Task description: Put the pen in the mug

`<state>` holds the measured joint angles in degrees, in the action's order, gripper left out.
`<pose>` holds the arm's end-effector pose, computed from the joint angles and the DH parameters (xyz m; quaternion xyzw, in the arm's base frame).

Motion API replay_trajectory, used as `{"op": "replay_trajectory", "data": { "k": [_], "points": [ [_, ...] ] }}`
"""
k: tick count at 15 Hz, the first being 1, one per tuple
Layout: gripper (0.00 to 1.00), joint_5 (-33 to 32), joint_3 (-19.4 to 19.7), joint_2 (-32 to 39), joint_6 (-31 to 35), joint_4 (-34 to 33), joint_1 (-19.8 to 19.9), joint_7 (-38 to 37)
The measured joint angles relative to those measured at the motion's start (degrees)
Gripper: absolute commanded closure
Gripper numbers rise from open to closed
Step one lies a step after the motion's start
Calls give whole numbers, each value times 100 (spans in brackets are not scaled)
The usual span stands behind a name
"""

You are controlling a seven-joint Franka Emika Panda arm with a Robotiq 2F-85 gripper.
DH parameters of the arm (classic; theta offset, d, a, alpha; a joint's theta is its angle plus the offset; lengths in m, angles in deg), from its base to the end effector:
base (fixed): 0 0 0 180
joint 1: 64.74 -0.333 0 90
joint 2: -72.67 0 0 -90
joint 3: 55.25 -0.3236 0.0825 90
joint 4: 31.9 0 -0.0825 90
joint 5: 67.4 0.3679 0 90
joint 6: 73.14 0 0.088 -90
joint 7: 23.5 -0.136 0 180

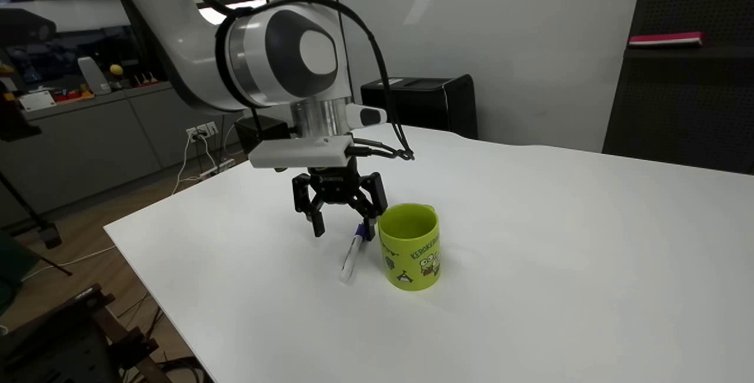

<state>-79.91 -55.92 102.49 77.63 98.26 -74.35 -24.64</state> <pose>0.4923 0.0921 0.1069 0.9800 0.1772 -0.0749 0.0502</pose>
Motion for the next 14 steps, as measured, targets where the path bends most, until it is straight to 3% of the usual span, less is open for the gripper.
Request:
{"op": "replay_trajectory", "data": {
  "k": [14],
  "points": [
    [0, -6, 321, 131, 4, 37, -55, -108]
  ]
}}
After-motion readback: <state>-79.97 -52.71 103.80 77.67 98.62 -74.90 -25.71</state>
